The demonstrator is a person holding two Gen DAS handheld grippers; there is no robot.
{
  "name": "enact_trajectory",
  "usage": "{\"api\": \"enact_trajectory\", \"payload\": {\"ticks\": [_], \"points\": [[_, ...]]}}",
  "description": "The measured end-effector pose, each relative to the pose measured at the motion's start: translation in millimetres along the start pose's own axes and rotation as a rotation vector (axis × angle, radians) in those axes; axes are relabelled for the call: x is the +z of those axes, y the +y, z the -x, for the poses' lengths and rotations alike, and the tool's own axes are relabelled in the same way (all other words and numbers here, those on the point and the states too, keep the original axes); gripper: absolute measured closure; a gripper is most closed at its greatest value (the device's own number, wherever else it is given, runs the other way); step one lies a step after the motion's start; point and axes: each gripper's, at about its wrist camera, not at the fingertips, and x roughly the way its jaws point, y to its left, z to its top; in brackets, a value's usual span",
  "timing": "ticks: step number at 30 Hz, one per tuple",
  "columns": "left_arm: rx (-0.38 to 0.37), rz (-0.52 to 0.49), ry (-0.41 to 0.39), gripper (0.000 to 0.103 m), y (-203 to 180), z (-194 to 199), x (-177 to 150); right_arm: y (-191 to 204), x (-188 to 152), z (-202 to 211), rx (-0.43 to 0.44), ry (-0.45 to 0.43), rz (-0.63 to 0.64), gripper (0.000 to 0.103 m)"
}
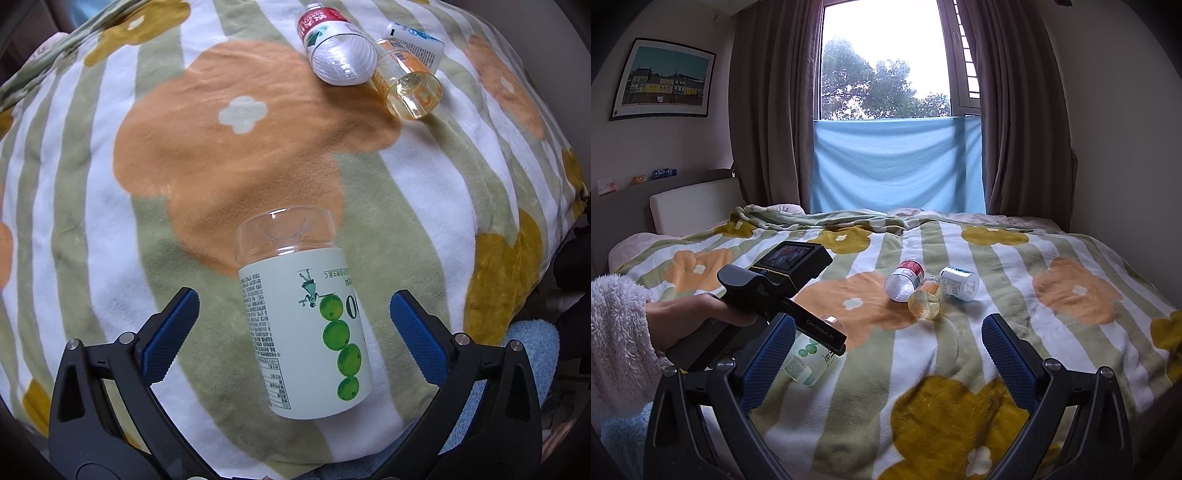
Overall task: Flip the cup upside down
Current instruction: 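Drag the cup across the blanket with the left tool and open it, then move the right tool to the lying cup and close around its body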
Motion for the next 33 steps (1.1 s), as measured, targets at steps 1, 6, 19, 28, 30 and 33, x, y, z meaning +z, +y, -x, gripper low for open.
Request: {"api": "enact_trajectory", "payload": {"ticks": [1,6,19,28,30,33], "points": [[-0.001,0.004,-0.012,0.0,-1.8,4.2,-4.2,0.8,-0.5,0.1,0.002,0.002,0.002,0.002],[-0.038,0.056,-0.107,0.0,2.2,39.7,-22.2,6.3,-0.4,-2.8,0.009,0.025,0.015,0.002],[0.013,0.22,-0.449,0.0,43.8,132.1,-121.1,10.8,18.5,-64.8,0.093,0.269,0.013,0.002],[0.05,0.197,-0.412,0.0,56.0,98.9,-151.0,25.8,19.0,-179.8,0.306,0.661,-0.133,0.002],[0.053,0.192,-0.409,0.0,57.8,92.3,-152.6,33.4,15.0,-206.0,0.337,0.746,-0.15,0.002],[0.047,0.191,-0.418,0.0,59.2,85.0,-154.4,43.7,2.8,-245.2,0.393,0.879,-0.215,0.002]]}}
